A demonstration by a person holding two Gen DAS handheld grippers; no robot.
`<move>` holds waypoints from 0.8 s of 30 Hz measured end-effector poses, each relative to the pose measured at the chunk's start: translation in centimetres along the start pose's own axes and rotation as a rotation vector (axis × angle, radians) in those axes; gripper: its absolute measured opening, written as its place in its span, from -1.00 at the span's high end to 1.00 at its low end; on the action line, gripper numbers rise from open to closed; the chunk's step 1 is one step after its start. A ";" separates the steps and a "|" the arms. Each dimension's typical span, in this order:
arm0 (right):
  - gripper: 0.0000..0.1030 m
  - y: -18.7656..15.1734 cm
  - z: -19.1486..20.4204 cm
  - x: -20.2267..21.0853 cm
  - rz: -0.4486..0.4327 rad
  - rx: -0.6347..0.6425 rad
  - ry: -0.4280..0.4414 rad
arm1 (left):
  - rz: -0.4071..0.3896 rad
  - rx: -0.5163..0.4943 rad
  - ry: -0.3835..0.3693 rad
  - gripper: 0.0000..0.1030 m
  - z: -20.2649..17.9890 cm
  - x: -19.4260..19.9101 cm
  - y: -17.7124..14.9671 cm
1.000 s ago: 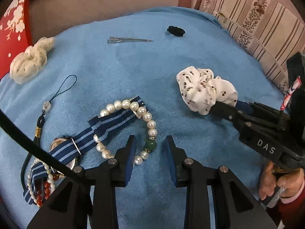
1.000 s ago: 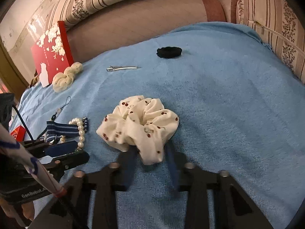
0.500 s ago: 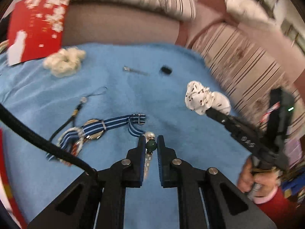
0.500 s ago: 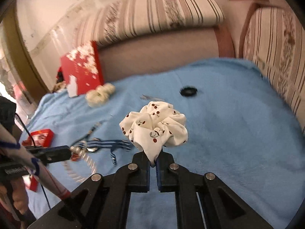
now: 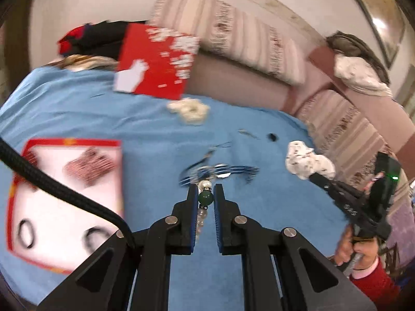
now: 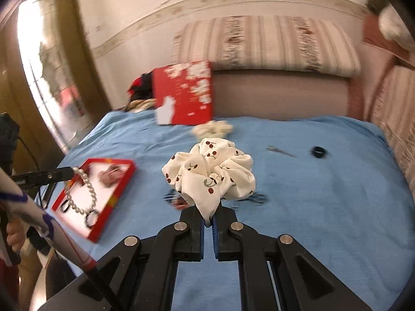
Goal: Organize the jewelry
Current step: 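Carry bracelet and white scrunchie into the red tray and open both tools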
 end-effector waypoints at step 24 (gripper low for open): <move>0.90 -6.1 23.6 -16.9 0.345 0.282 0.202 | 0.105 0.384 0.168 0.79 21.1 -0.9 -11.1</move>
Point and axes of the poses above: each gripper's, at about its wrist camera, not at the fingertips, and x roughly against the way its jaws point, z to its left, y to its top, the point moved 2 cm from there along -x, roughly the way its jaws point, and after that the axes turned 10 degrees about -x, right-handed, at the moved point
